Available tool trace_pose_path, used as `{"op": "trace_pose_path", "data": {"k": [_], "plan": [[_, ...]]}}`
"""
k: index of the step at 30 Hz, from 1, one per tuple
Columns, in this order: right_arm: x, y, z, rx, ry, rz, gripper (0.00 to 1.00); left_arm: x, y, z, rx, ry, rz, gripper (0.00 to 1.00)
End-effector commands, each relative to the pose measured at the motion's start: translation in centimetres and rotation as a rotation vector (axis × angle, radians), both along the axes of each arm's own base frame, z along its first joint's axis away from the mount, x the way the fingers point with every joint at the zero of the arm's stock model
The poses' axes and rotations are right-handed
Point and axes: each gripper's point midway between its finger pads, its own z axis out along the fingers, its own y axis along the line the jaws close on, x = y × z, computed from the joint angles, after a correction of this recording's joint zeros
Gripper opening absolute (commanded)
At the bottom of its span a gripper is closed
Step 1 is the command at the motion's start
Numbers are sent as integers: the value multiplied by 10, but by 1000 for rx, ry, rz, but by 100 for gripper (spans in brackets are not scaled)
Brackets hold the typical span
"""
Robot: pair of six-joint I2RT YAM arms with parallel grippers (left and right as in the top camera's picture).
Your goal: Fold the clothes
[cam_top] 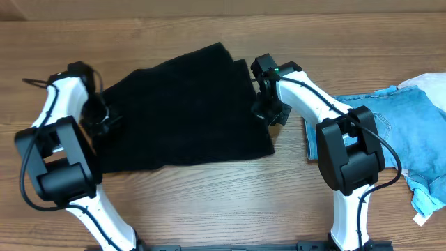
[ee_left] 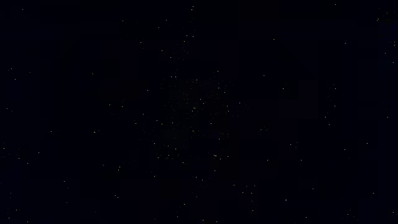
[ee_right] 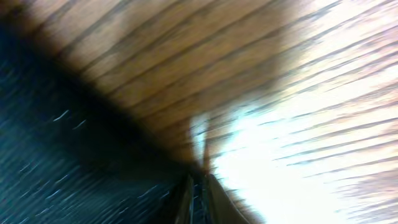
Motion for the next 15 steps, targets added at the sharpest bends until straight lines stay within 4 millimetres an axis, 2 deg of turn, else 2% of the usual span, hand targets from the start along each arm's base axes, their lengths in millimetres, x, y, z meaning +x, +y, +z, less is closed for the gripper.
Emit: {"op": "trace_pose_path", "data": {"k": [1, 3, 5, 7, 8, 9, 10, 11, 12, 13, 15], "plan": [[9, -24, 16, -133, -64, -59, 7, -22, 51, -2, 95, 70, 61, 21], [6, -33, 18, -180, -63, -95, 5, -18, 55, 12, 95, 68, 66, 18], [11, -31, 35, -169, -89, -92, 5, -5, 53, 36, 97, 46, 29, 17], [22, -26, 59, -143, -144, -69, 6, 7, 48, 56, 106, 22, 5, 18], [33, -17, 83, -94, -201, -32, 11, 15, 43, 69, 115, -2, -16, 20], [46, -3, 107, -19, -264, 29, 20, 25, 37, 84, 126, -36, -42, 23], [55, 11, 125, 50, -310, 81, 57, 31, 31, 93, 134, -63, -65, 28], [67, 36, 149, 168, -379, 175, 88, 40, 23, 105, 146, -101, -88, 40], [78, 53, 164, 245, -440, 235, 93, 46, 17, 111, 151, -127, -105, 83], [86, 63, 172, 293, -490, 266, 94, 51, 11, 113, 150, -144, -119, 100], [104, 72, 170, 317, -544, 273, 94, 51, 4, 112, 147, -138, -134, 100]]}}
